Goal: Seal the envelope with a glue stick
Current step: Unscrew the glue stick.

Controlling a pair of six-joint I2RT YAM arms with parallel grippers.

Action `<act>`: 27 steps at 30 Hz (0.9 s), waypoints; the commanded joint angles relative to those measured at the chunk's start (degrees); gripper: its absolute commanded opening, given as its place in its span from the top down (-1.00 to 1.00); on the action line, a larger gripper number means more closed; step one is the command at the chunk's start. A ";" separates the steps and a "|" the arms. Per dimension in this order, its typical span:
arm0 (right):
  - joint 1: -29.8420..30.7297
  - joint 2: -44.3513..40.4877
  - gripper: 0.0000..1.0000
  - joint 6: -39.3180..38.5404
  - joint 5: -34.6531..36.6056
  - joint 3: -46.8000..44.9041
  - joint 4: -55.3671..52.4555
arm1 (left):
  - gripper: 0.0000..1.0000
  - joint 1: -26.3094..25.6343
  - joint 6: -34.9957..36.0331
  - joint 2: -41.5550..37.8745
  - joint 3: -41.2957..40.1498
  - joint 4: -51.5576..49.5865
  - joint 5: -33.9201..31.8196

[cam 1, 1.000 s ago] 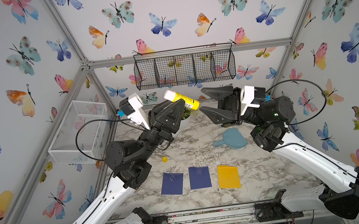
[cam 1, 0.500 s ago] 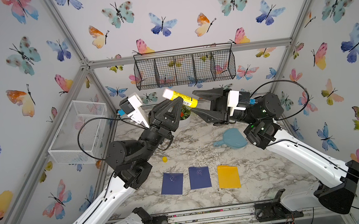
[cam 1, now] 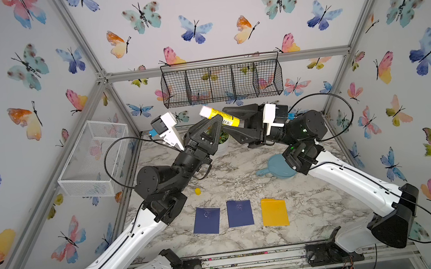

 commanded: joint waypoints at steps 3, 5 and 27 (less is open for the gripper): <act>0.01 0.41 0.19 1.83 -0.12 2.30 3.25 | 1.00 -0.02 -2.12 -0.05 -0.46 2.89 -1.48; -0.05 0.41 0.27 1.79 0.08 2.22 3.27 | 1.00 0.03 -2.20 -0.14 -0.71 2.80 -1.95; -0.05 1.10 0.33 1.28 2.02 3.17 1.73 | 1.00 0.00 -2.73 -1.28 -0.31 -1.07 -4.54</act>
